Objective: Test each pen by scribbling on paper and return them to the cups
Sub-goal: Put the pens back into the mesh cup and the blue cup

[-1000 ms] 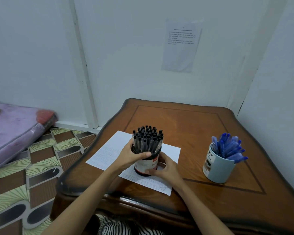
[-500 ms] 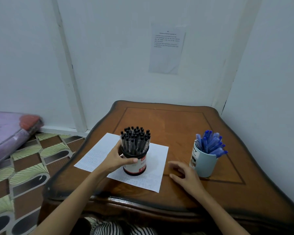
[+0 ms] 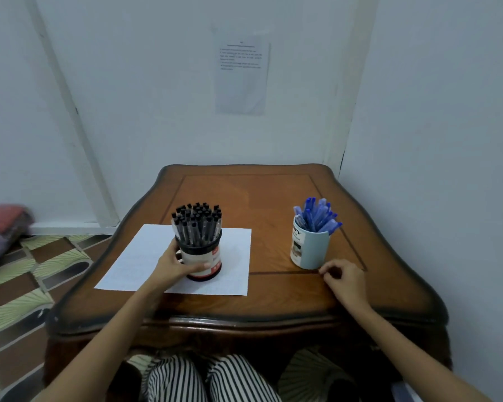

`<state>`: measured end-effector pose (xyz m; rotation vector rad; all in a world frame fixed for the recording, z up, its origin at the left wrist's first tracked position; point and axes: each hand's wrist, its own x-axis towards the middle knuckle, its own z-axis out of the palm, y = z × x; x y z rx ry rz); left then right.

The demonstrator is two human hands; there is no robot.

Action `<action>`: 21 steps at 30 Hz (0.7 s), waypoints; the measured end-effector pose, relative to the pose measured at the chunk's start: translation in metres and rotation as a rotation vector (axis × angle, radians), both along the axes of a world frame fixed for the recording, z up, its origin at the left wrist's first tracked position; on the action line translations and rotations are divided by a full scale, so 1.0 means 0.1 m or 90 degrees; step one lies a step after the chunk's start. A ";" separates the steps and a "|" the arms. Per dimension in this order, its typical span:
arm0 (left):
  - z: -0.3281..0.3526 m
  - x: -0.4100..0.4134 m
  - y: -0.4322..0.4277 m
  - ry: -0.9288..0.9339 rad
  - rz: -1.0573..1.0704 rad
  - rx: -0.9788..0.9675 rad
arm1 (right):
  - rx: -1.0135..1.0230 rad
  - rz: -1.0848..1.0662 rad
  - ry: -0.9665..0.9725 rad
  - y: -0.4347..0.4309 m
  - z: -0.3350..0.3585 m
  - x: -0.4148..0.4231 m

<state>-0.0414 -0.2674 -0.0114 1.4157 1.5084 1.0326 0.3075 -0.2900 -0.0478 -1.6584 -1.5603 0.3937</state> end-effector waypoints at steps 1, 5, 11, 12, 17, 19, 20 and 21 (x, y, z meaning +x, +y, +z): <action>0.03 0.04 0.00 0.008 0.003 0.004 | -0.007 -0.014 0.044 0.03 0.03 0.05; 0.11 0.16 0.00 0.012 0.001 -0.008 | -0.073 0.099 0.206 0.21 0.15 0.05; 0.11 0.23 -0.02 -0.041 -0.008 0.019 | -0.014 0.091 0.306 0.37 0.10 -0.20; 0.11 0.23 -0.01 -0.038 -0.005 0.022 | -0.004 0.078 0.309 0.39 0.08 -0.22; 0.10 0.19 0.05 -0.006 0.005 0.037 | 0.017 0.025 0.311 0.51 0.05 -0.25; 0.15 0.22 0.12 0.014 -0.014 0.045 | 0.012 0.043 0.310 0.57 0.09 -0.26; 0.18 0.26 0.17 0.017 -0.019 0.049 | 0.007 0.055 0.311 0.60 0.11 -0.28; 0.22 0.29 0.26 0.016 -0.019 0.054 | 0.009 0.070 0.311 0.66 0.15 -0.30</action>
